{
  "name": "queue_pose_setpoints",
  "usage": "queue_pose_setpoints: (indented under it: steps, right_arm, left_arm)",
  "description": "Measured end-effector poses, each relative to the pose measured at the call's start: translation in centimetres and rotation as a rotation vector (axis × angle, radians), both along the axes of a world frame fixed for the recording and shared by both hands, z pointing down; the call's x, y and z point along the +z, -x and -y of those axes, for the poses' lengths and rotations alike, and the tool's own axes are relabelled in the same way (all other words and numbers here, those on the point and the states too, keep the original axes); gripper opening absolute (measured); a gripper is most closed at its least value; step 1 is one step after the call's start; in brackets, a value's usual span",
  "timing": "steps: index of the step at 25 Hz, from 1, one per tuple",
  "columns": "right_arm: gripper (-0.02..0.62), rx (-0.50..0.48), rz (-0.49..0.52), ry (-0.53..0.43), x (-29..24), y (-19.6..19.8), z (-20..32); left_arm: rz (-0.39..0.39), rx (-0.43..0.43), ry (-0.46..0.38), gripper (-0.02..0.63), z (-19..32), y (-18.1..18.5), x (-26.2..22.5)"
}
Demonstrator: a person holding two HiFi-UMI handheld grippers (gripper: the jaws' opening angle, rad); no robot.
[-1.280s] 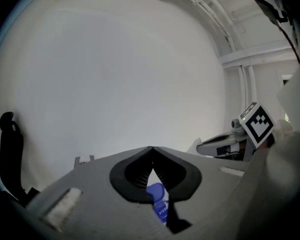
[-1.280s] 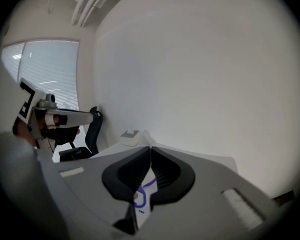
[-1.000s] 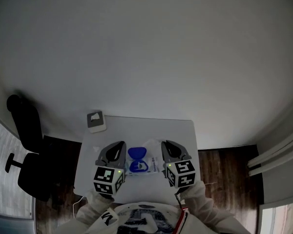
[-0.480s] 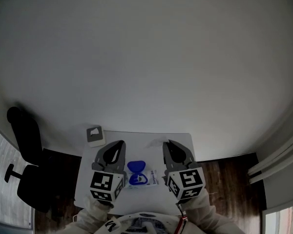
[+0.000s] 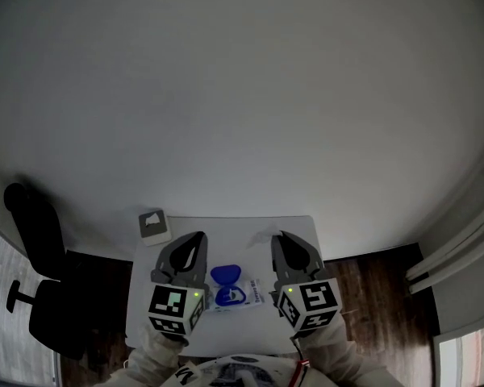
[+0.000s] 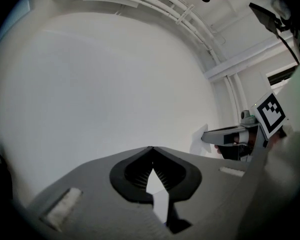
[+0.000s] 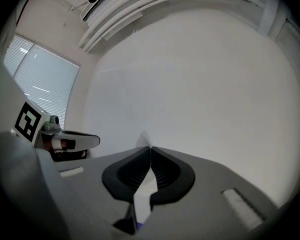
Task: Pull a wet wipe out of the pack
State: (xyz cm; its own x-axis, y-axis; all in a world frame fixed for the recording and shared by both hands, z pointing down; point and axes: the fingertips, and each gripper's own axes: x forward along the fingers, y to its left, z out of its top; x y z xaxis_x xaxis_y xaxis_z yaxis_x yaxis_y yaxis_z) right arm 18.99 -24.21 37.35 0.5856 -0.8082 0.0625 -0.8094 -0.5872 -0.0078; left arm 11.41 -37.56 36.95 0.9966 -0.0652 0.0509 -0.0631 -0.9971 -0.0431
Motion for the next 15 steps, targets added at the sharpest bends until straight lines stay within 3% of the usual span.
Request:
queue_pose_setpoints:
  steps: [5, 15]
  right_arm:
    - [0.012, 0.038, 0.035, 0.004, 1.9, 0.3, -0.3]
    - [0.012, 0.014, 0.025, 0.006, 1.5, 3.3, -2.8]
  left_arm:
    - [0.033, -0.001, -0.004, 0.005, 0.1, 0.0, 2.4]
    - [0.042, 0.001, 0.012, 0.005, -3.1, 2.9, 2.2]
